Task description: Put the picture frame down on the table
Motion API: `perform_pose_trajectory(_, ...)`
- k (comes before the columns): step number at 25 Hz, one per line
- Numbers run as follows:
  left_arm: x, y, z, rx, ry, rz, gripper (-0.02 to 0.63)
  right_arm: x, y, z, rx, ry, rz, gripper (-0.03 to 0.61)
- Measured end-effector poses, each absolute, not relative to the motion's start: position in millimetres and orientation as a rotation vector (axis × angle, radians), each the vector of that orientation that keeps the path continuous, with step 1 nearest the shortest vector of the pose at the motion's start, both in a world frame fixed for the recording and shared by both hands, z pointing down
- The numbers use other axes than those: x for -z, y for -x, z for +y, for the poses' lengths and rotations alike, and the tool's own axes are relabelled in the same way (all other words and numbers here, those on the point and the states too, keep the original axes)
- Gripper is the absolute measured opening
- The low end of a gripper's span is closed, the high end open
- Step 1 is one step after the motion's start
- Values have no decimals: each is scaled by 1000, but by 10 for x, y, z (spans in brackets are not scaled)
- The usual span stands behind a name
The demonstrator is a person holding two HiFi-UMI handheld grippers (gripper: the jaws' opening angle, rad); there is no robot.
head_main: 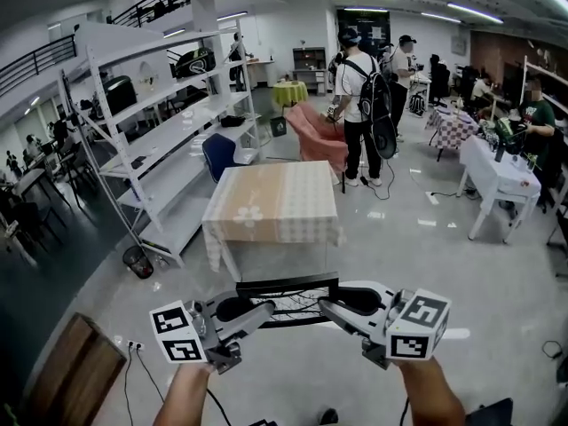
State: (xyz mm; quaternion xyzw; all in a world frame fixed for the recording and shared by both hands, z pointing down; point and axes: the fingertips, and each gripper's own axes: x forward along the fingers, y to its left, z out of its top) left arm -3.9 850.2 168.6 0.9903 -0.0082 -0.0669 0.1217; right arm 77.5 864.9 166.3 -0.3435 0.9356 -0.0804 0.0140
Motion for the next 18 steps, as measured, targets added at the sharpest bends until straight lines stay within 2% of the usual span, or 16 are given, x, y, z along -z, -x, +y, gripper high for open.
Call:
perform_pose_trajectory(5,-1701,-199,8109,187,-2893,-58,49,-1685,-1018,8234,255,1040,2914,86)
perform_pose_trajectory(18,-1807,-260,6942,178,-2868,-35,49,-1796,-1073,7091,300,1076,2905,86)
